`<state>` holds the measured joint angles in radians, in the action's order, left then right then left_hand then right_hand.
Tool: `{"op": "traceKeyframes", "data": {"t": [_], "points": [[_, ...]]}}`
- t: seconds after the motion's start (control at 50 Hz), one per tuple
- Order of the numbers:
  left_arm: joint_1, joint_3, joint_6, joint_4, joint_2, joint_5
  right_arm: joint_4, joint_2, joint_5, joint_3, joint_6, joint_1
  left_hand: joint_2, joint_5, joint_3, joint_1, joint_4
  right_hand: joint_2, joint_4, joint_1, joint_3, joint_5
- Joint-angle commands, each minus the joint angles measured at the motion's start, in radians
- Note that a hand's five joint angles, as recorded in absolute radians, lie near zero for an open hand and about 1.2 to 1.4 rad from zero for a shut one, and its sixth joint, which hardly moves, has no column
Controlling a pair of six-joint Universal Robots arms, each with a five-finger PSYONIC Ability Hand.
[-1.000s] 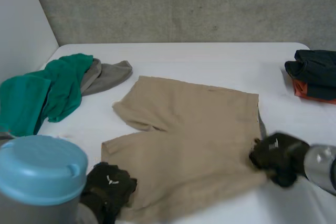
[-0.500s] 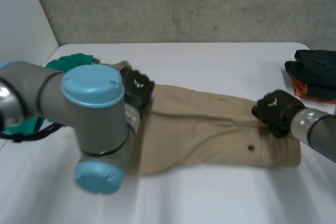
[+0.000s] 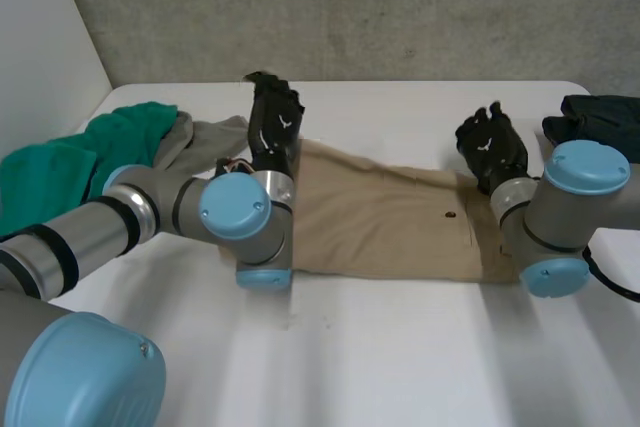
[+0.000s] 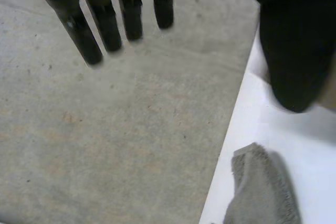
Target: Fold the laundry.
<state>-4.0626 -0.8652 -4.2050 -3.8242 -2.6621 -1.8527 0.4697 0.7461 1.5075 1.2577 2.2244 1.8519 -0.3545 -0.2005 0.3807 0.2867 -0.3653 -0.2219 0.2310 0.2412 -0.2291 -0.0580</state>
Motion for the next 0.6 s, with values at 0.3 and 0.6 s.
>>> {"op": "traceKeyframes", "data": {"t": [0.3, 0.6], "points": [[0.027, -0.554, 0.376, 0.139, 0.514, 0.015, -0.672, 0.441, -0.196, 0.218, 0.478, -0.166, 0.173, 0.194, -0.2, -0.105, 0.184, 0.034, -0.043, -0.054, 0.042, 0.045], [0.025, -0.704, 0.78, 0.384, 0.634, 0.141, -0.499, 0.401, -0.322, 0.416, 0.477, -0.25, 0.141, 0.162, -0.167, -0.073, 0.152, -0.195, 0.186, 0.175, -0.187, -0.184]]}}
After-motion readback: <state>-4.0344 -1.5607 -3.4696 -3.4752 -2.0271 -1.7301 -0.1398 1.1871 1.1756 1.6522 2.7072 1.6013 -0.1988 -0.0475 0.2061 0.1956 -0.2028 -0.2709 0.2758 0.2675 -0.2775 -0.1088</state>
